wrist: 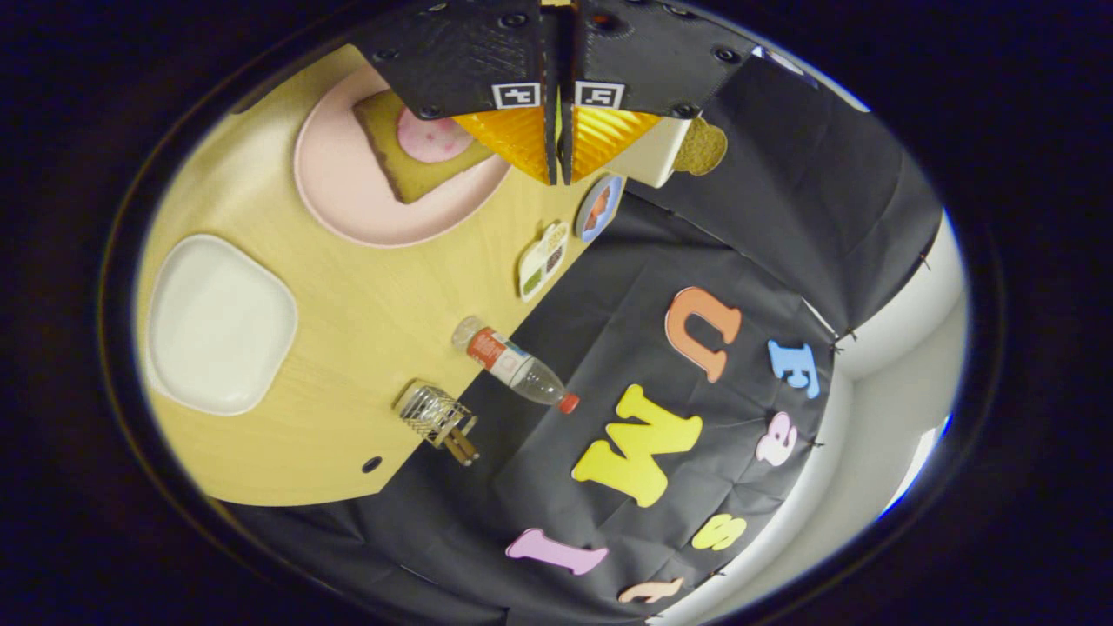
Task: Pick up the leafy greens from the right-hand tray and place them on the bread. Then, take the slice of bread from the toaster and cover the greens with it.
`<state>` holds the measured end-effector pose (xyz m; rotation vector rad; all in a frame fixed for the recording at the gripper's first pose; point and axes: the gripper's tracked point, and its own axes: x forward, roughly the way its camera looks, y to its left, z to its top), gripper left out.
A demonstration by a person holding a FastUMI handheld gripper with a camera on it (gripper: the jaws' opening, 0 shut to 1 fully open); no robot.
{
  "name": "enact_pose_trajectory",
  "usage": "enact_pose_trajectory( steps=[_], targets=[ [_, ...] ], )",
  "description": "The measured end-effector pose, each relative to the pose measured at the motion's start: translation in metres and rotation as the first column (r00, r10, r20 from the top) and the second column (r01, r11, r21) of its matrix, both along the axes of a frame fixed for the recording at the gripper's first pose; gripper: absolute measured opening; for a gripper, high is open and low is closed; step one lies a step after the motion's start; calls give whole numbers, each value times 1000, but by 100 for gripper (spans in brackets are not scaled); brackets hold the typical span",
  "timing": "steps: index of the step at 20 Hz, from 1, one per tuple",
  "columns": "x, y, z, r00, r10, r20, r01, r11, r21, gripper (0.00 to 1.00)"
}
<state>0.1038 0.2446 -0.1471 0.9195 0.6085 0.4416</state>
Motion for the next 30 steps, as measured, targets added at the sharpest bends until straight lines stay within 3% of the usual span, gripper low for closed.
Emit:
enact_pose_trajectory(
  steps=[6,11,13,14,18,20,22,26,28,30],
  targets=[
    [5,-38,-29,998,-70,1,70,991,-116,0],
    [3,-57,-46,995,-89,36,96,956,-277,2],
    [-1,-62,-44,995,-84,58,98,940,-328,17],
    [-2,-66,-42,993,-89,72,109,928,-357,31],
    [-6,-81,-20,977,-131,167,193,871,-451,68],
    [-8,-85,0,960,-139,245,251,815,-522,86],
    [-11,-79,29,934,-130,332,310,757,-576,96],
    [-22,-40,92,872,-79,483,405,670,-622,95],
    [-29,-6,117,847,-41,531,419,666,-617,95],
    [-34,33,131,841,-17,541,398,697,-597,95]
  ],
)
